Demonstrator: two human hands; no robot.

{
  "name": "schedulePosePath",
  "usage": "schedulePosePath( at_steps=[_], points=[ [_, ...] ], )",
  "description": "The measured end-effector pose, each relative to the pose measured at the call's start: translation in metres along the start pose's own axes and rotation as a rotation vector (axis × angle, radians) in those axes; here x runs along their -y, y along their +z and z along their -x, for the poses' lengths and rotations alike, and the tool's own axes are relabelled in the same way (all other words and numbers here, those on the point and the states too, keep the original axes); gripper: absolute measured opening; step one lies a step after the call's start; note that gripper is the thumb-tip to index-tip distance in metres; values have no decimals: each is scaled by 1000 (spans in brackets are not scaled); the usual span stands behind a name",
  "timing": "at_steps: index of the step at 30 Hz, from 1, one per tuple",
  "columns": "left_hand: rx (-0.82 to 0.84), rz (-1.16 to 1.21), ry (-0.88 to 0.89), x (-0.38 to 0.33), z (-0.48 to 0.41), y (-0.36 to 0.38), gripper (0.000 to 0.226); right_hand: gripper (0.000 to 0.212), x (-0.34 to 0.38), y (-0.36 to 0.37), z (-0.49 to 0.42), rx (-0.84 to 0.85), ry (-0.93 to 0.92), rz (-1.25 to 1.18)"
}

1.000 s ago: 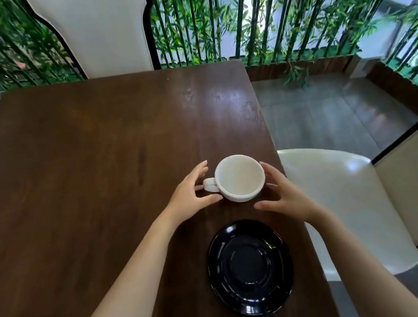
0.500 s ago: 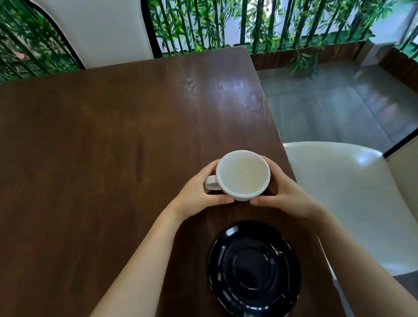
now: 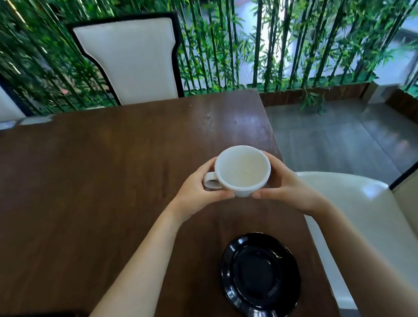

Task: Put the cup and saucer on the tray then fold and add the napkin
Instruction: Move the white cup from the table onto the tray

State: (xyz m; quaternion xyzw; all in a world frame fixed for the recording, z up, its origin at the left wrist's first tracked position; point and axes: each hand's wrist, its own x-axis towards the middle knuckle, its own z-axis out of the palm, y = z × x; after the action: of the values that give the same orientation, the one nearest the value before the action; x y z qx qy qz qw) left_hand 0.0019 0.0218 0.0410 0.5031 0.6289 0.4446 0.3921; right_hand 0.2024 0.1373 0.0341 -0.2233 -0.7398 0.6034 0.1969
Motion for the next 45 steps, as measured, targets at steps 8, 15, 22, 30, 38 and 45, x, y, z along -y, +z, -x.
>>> schedulePosePath(
  at_steps=[8, 15, 22, 30, 38, 45],
  points=[
    [-146, -31, 57, -47, 58, -48, 72, 83, 77, 34, -4, 128, -85, 48],
    [-255, -67, 69, -67, 132, -97, 70, 87, 129, 98, -5, 201, -139, 96],
    [-331, -92, 29, -57, 221, -153, 78, 85, 159, 190, -4, 308, -160, 128],
    [-426, -37, -40, -27, 327, -211, 62, 86, 170, 308, -8, 425, -144, 111],
    [-580, -34, -157, 22, 424, -264, 73, 89, 166, 430, -20, 571, -139, 109],
    [-628, -3, -244, 72, 484, -296, 73, 82, 138, 520, -24, 658, -56, 37]
  ],
)
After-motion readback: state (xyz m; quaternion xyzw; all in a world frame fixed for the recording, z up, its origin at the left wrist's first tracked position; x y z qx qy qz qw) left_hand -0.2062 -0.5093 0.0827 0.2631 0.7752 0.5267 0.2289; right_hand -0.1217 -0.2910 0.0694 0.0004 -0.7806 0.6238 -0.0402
